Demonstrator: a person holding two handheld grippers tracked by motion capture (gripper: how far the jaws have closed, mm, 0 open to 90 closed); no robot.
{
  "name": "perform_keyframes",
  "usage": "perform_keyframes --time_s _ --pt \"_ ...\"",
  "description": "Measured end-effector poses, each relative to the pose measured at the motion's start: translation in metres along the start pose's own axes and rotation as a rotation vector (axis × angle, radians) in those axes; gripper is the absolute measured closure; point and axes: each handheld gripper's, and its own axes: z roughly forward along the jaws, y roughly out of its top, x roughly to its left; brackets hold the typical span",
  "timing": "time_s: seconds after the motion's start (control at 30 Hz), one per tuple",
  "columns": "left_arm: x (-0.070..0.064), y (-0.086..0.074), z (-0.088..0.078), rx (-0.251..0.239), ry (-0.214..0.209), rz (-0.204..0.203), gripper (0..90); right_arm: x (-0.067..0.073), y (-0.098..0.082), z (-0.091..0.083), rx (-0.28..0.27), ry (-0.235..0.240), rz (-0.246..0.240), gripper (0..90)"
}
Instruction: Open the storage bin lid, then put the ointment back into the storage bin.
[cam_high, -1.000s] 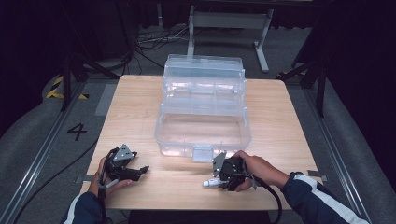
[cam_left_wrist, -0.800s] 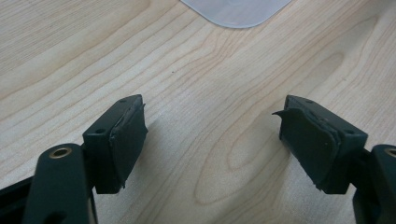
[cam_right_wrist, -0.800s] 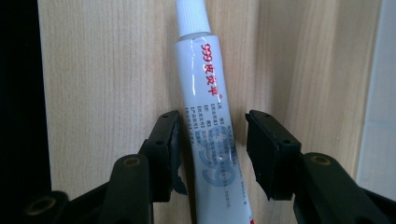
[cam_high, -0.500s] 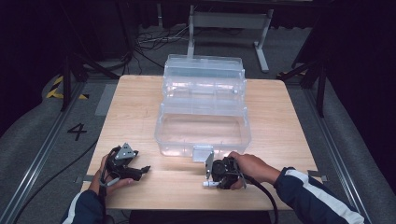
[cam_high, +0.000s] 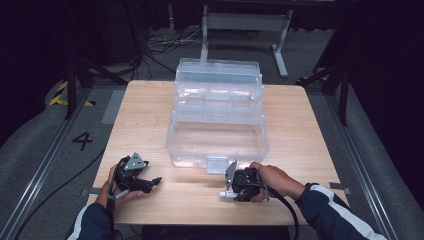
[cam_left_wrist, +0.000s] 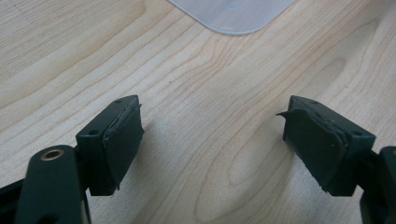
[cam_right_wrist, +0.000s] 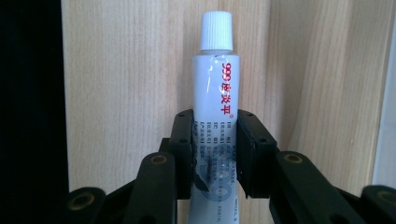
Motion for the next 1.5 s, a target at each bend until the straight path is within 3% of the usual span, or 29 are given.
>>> perform_keyframes --time_s 0.27,0.53,1.5 --pt "0.000 -0.001 -0.001 -0.001 0.010 0.004 20.0 -0.003 -0.016 -0.011 -0.072 -0.009 0.015 70.6" --pt "0.000 -0.001 -0.001 -0.002 0.009 0.003 20.0 -0.006 -0.025 -0.020 -0.092 -0.032 0.040 70.6" --pt "0.001 0.002 0.002 0.005 -0.007 0.003 17.6 0.002 -0.041 -0.061 -0.164 -0.109 0.030 70.6"
